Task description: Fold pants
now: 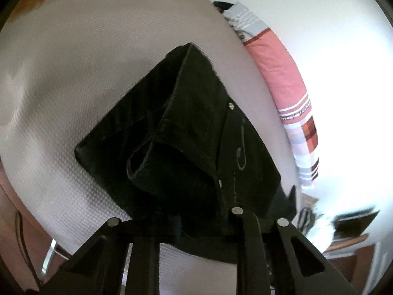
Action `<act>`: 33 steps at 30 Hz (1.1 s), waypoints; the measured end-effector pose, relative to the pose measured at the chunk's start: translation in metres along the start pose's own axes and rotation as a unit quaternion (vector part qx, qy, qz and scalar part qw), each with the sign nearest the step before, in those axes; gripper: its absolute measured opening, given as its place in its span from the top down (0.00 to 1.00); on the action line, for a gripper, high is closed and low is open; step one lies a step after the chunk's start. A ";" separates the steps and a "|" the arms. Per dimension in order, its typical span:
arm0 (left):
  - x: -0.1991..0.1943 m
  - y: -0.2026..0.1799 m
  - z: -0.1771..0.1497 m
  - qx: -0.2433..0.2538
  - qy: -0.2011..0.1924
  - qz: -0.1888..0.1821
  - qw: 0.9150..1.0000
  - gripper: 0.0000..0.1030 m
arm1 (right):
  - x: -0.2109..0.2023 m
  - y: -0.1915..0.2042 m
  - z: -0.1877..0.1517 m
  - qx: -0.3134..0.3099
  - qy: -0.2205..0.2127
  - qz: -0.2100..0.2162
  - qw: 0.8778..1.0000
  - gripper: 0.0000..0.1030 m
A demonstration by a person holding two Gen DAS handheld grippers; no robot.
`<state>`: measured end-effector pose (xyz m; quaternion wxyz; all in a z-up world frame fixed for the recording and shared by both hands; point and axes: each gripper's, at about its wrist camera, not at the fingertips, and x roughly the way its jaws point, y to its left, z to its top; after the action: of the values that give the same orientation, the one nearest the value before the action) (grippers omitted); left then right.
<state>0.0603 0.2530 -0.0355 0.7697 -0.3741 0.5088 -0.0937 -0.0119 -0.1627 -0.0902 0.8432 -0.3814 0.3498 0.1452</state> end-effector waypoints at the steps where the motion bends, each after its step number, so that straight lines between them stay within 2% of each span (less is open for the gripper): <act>1: -0.002 -0.005 0.000 0.012 -0.005 0.004 1.000 0.83 | 0.003 -0.001 0.002 0.004 -0.001 -0.007 1.000 0.73; 4: -0.007 -0.018 0.003 0.049 -0.010 0.019 0.999 0.84 | 0.003 -0.006 0.005 0.022 0.001 0.014 1.000 0.95; 6: -0.009 -0.023 0.006 0.059 -0.010 0.018 0.998 0.84 | -0.001 -0.009 0.007 0.035 0.003 0.020 0.999 0.95; 8: -0.011 -0.031 0.012 0.085 -0.006 0.031 0.996 0.84 | -0.006 -0.023 0.006 0.087 0.017 0.062 0.994 0.96; 10: -0.012 -0.039 0.018 0.112 0.000 0.038 0.993 0.84 | -0.014 -0.032 0.006 0.124 0.020 0.082 0.989 0.96; 14: -0.017 -0.056 0.029 0.171 0.001 0.057 0.984 0.85 | -0.028 -0.040 0.008 0.187 0.036 0.137 0.972 0.96; 17: -0.017 -0.063 0.039 0.213 0.002 0.065 0.975 0.85 | -0.034 -0.032 0.008 0.209 0.050 0.172 0.961 0.96; 20: -0.009 -0.059 0.042 0.237 0.016 0.082 0.968 0.85 | -0.034 -0.013 0.008 0.190 0.065 0.174 0.964 0.96; 22: -0.001 -0.051 0.040 0.247 0.031 0.100 0.963 0.86 | -0.031 -0.007 0.005 0.200 0.075 0.191 0.958 0.96; 25: 0.009 -0.034 0.034 0.246 0.052 0.115 0.961 0.86 | -0.027 0.006 0.002 0.190 0.087 0.190 0.959 0.95; 29: 0.014 -0.029 0.028 0.249 0.044 0.123 0.960 0.84 | -0.021 0.003 0.003 0.196 0.093 0.194 0.957 0.94; 32: 0.014 -0.038 0.021 0.256 0.046 0.139 0.956 0.83 | -0.023 0.001 0.004 0.197 0.091 0.190 0.958 0.92; 33: 0.014 -0.042 0.017 0.265 0.049 0.149 0.951 0.82 | -0.024 0.001 0.004 0.196 0.090 0.188 0.958 0.92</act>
<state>0.0912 0.2246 -0.0135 0.8204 -0.0712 0.5527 -0.1278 -0.0271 -0.1583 -0.0720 0.8239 -0.1471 0.5117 0.1944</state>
